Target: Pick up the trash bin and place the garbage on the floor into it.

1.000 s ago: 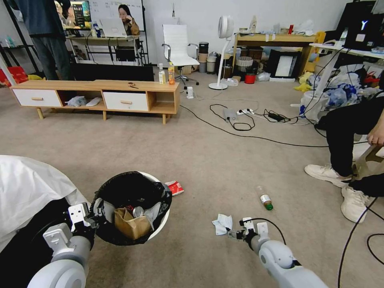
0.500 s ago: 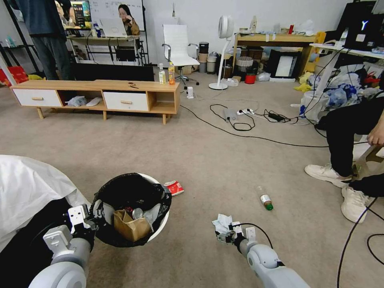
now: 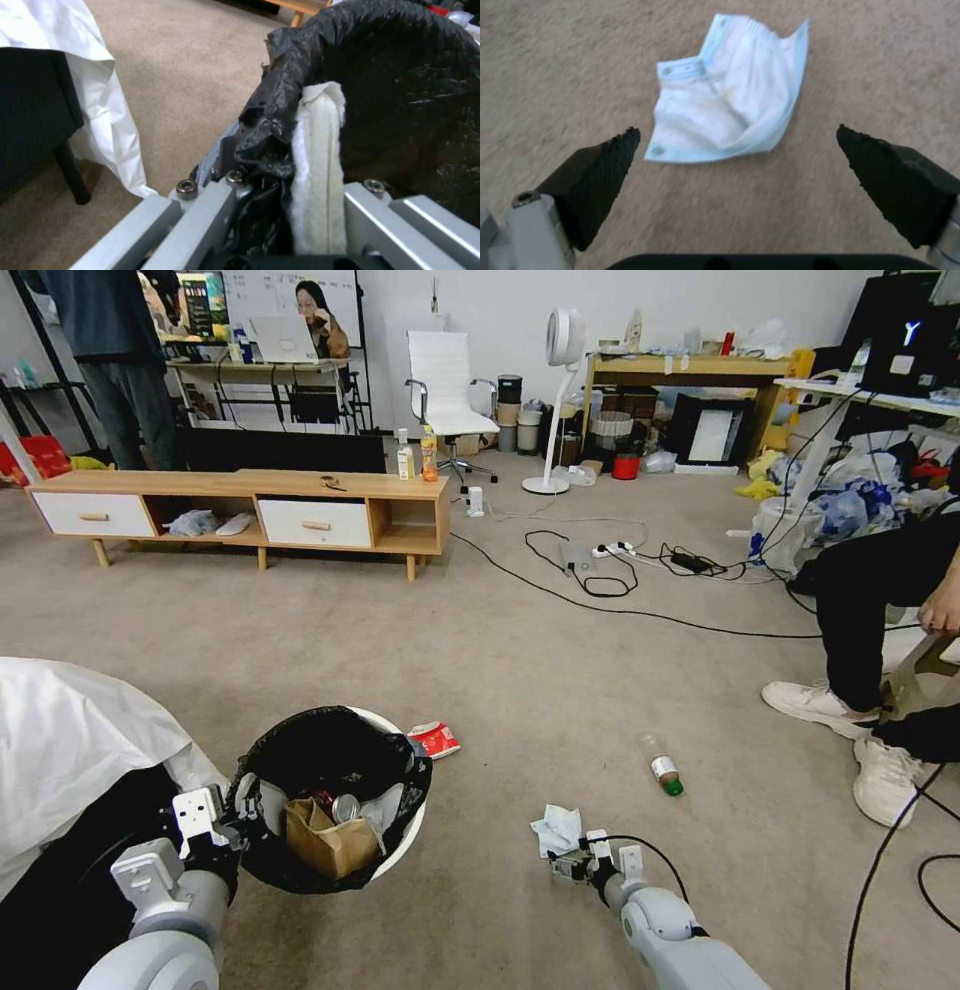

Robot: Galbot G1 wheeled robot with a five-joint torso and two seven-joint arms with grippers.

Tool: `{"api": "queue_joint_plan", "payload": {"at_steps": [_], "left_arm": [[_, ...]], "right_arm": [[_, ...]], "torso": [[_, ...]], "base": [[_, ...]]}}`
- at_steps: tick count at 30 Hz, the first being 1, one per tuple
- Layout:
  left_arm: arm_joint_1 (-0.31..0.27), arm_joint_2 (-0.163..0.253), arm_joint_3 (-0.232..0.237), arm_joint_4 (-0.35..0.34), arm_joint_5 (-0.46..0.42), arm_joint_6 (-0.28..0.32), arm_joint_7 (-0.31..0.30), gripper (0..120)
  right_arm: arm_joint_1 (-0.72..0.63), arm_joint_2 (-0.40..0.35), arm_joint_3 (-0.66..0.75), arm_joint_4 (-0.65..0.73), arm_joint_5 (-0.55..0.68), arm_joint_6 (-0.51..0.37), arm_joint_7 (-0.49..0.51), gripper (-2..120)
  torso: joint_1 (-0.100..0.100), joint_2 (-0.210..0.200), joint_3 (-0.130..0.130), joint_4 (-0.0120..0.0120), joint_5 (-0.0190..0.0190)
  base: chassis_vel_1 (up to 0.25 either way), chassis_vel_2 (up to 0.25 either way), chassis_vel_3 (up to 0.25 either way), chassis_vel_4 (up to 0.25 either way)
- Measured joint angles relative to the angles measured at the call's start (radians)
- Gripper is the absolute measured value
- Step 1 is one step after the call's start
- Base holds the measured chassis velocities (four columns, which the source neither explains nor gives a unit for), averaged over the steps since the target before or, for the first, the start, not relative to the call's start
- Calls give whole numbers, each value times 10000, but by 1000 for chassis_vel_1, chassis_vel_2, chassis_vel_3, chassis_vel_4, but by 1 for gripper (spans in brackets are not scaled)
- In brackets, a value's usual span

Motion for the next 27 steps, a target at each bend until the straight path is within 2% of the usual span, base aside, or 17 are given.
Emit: {"api": "queue_joint_plan", "payload": {"at_steps": [17,27], "left_arm": [[23,-47,48,36,87,-57,31,6],[93,-89,-82,4,76,-103,57,6]], "right_arm": [[1071,644,140,-1643,-523,480,-173,100],[1062,711,221,-1905,-680,655,-196,100]], "torso": [[0,0,0,2,-1],[0,0,0,2,-1]], "base": [[0,0,0,0],[0,0,0,0]]}}
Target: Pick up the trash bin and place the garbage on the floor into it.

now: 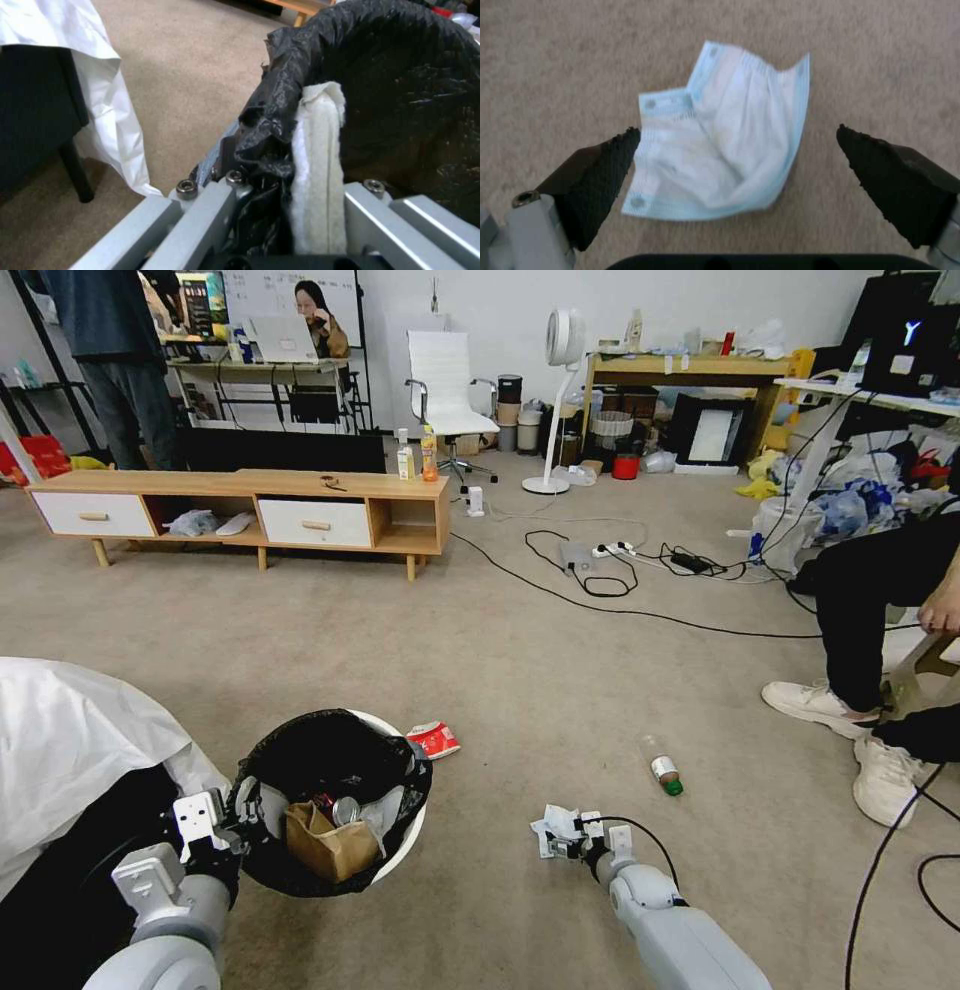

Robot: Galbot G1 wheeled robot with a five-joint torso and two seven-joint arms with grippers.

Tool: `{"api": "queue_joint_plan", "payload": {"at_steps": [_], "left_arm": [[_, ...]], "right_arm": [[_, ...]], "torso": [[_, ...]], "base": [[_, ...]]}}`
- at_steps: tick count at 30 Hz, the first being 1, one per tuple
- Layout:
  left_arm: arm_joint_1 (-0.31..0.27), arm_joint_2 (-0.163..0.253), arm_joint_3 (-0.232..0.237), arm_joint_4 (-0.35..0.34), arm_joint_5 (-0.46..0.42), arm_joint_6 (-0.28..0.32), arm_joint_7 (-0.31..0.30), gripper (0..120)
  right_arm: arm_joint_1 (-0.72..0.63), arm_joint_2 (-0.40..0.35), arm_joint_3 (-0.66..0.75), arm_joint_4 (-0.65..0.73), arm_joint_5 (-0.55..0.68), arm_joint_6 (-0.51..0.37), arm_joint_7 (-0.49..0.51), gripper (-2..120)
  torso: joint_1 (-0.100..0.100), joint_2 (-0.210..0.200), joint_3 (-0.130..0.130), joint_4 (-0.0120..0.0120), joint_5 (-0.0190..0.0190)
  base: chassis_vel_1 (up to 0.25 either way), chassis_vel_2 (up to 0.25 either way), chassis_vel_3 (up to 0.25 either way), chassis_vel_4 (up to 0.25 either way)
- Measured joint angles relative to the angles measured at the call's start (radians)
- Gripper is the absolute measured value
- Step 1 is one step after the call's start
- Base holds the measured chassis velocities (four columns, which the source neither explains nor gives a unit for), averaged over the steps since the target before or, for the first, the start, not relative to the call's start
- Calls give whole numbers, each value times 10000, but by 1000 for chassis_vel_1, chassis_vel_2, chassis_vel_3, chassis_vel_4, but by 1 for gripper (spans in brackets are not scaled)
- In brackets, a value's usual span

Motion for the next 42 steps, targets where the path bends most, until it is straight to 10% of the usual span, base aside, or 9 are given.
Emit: {"api": "queue_joint_plan", "payload": {"at_steps": [8,32,42], "left_arm": [[17,7,-41,-21,-11,-12,25,6],[-32,-19,76,29,17,-20,25,6],[-8,-29,149,43,57,-54,24,6]], "right_arm": [[48,26,114,-424,-212,190,-76,92],[-21,-23,121,-335,-185,213,-304,3],[-119,-64,161,-267,-162,273,-302,0]], "torso": [[0,0,0,0,0],[0,0,0,0,0],[0,1,0,-1,0]], "base": [[0,0,0,0],[0,0,0,0],[0,0,0,0]]}}
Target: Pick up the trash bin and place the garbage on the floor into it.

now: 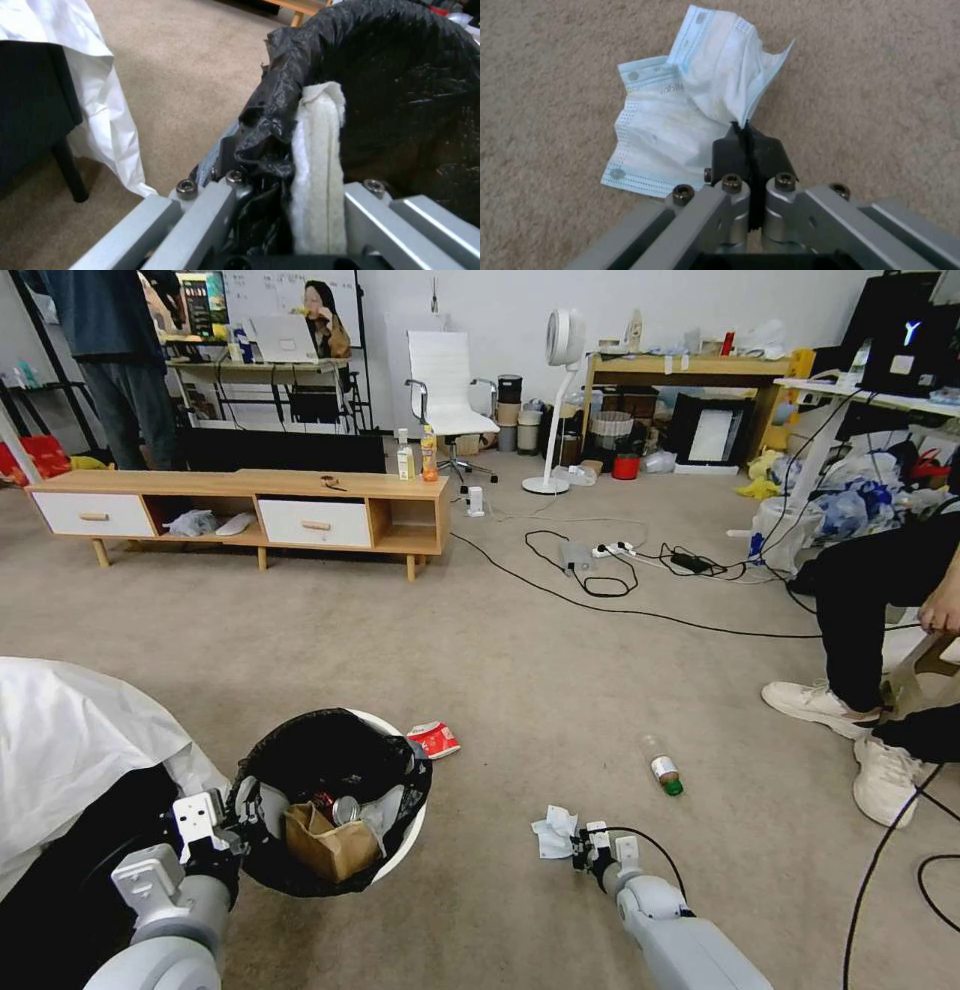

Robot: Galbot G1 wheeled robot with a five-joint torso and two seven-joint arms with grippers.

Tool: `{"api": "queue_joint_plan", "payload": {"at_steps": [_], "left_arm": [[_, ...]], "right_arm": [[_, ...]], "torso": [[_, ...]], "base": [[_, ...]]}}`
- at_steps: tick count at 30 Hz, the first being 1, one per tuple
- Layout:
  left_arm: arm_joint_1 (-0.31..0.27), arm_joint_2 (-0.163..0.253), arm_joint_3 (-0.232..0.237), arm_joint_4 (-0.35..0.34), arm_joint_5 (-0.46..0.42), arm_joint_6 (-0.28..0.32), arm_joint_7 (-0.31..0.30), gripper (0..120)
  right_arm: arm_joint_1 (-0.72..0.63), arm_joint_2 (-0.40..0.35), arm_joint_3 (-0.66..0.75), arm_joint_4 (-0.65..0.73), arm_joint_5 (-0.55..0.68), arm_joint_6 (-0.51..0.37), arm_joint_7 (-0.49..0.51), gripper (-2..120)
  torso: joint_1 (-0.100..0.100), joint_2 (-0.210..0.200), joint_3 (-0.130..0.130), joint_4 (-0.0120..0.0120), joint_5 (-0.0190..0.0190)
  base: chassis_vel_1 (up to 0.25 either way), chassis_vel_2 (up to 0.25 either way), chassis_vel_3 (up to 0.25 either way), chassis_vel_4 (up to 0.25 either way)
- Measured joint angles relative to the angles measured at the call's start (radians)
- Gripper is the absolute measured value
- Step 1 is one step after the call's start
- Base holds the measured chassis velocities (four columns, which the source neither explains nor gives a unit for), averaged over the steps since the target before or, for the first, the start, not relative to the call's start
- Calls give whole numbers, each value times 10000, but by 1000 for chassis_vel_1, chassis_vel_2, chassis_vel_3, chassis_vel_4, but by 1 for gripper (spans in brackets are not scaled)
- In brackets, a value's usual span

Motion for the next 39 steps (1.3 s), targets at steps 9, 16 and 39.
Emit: {"api": "queue_joint_plan", "payload": {"at_steps": [9,16,39], "left_arm": [[7,45,18,1,-39,-1,-5,6],[-19,64,-23,9,-103,2,-31,6],[-121,68,113,303,-344,210,-158,6]], "right_arm": [[-219,-257,133,1097,290,4,306,0],[-761,-1194,213,4572,225,-75,802,0],[-21,-1999,-1955,9985,1403,2089,-1293,0]], "torso": [[0,0,0,1,1],[1,0,0,-4,0],[1,0,0,0,-2]], "base": [[0,0,0,0],[0,0,0,0],[0,0,0,0]]}}
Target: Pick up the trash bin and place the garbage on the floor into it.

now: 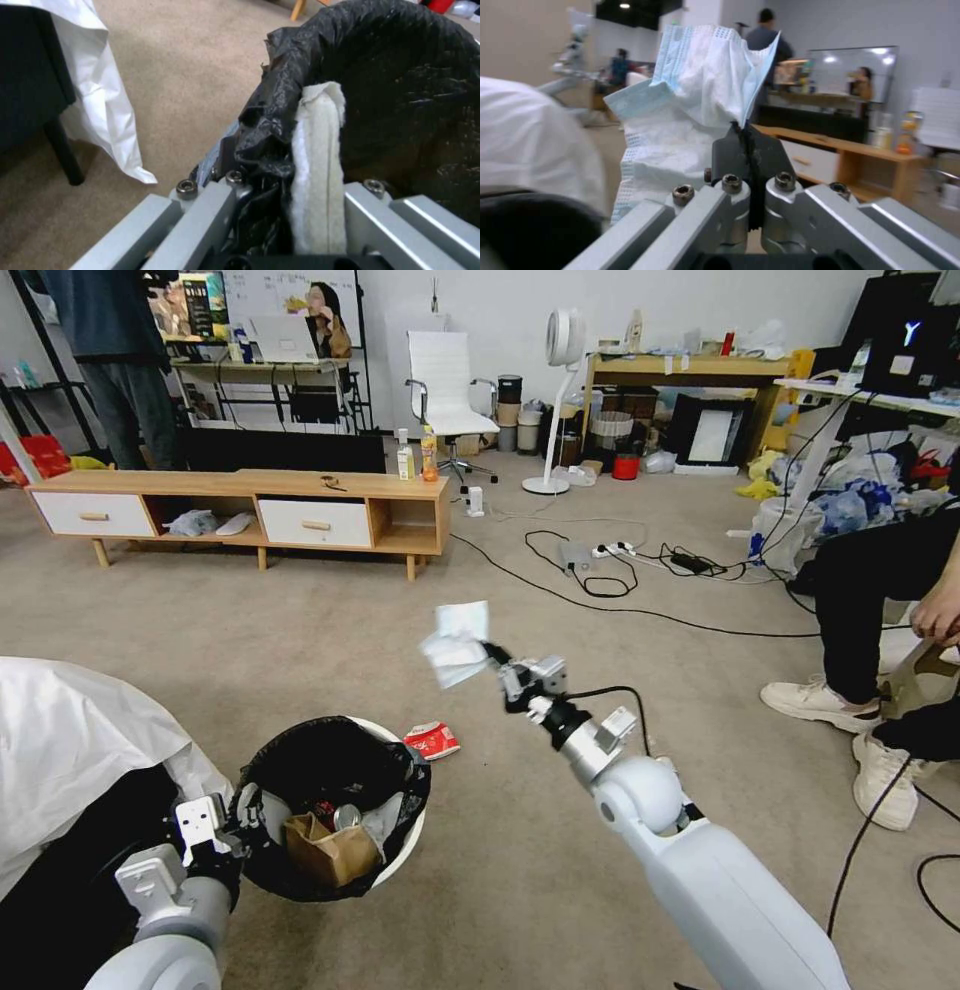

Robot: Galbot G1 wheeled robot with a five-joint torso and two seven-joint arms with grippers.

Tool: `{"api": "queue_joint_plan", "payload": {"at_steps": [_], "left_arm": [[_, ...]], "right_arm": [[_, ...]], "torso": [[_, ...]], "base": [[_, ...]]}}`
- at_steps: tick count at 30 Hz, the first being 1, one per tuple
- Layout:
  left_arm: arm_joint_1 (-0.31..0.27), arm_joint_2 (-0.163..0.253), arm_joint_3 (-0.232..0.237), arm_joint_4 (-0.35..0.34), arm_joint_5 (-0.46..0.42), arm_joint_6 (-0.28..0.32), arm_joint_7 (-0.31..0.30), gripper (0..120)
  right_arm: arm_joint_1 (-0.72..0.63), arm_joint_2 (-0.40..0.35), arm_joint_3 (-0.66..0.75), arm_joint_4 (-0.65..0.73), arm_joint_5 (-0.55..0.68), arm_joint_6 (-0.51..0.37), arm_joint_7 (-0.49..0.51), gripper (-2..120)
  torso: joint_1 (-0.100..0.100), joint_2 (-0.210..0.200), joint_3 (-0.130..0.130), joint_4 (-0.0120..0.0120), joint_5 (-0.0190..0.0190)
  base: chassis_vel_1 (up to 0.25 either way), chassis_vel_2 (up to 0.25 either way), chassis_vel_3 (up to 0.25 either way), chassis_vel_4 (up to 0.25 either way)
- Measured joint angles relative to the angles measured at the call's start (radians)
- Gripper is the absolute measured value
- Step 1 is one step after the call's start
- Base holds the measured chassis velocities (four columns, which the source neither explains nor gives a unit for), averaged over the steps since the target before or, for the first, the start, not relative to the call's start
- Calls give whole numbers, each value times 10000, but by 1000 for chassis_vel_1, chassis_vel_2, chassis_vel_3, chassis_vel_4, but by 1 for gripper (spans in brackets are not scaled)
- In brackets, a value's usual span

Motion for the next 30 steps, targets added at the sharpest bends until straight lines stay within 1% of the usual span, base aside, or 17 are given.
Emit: {"api": "queue_joint_plan", "payload": {"at_steps": [5,8,13,20,27,30], "left_arm": [[-65,1,177,38,0,59,-58,6],[-100,2,249,57,0,82,-88,6],[-217,-38,512,159,-7,142,-166,6],[-261,-46,740,226,-2,154,-199,6],[-214,-122,914,300,24,154,-207,6],[-142,-168,956,334,40,154,-207,6]], "right_arm": [[-2,-64,-789,58,11,53,-125,0],[-53,-118,-1025,47,9,56,-141,0],[-284,-380,-1765,-19,-27,55,-151,0],[-483,-621,-2290,-216,-57,26,-120,0],[-662,-657,-2489,-549,-165,16,-87,0],[-784,-551,-2559,-759,-225,11,-43,0]], "torso": [[0,0,0,1,2],[0,0,0,1,1],[0,0,0,0,2],[-1,0,0,1,2],[-1,0,0,0,2],[0,0,0,0,2]], "base": [[0,0,0,0],[0,0,0,0],[0,0,0,0],[0,0,0,0],[0,0,0,0],[0,0,0,0]]}}
